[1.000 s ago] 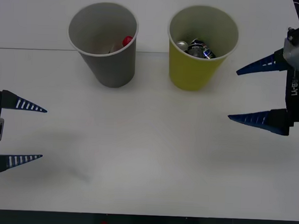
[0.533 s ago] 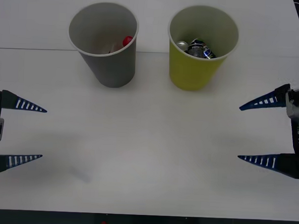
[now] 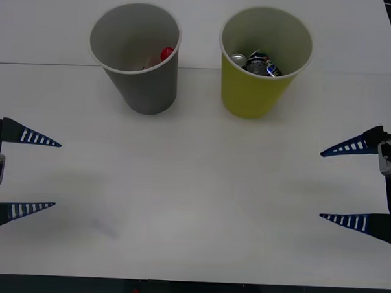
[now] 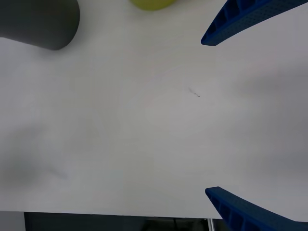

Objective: Put the can into the green bin and the plastic bottle into the gray bin

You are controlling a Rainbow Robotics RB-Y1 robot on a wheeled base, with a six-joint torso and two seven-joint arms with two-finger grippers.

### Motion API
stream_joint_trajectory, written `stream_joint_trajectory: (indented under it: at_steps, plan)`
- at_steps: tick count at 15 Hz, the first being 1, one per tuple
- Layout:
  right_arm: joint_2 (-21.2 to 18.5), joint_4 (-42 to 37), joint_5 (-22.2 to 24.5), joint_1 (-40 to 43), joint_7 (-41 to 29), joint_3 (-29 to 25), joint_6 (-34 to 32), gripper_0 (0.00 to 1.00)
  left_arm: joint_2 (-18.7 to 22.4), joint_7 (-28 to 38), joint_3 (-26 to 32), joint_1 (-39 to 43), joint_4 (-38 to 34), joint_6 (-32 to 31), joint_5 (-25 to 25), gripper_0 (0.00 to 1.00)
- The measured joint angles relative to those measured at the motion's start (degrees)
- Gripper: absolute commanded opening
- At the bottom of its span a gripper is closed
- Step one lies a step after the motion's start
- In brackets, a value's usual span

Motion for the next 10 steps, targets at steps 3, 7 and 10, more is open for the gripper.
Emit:
stream_joint_trajectory:
  at_steps: [3,7,10]
  plan:
    - [0.03,0.55,0.98,1.1,0.73,0.01,-0.27,1.0,0.0,0.0,0.0,0.0,0.0,0.0,0.0,1.0]
    - [0.05,1.58,1.1,1.29,1.21,0.01,-1.86,1.0,0.0,0.0,0.0,0.0,0.0,0.0,0.0,1.0]
    - [0.05,1.83,1.1,1.13,0.91,-0.03,-1.99,1.0,0.0,0.0,0.0,0.0,0.0,0.0,0.0,1.0]
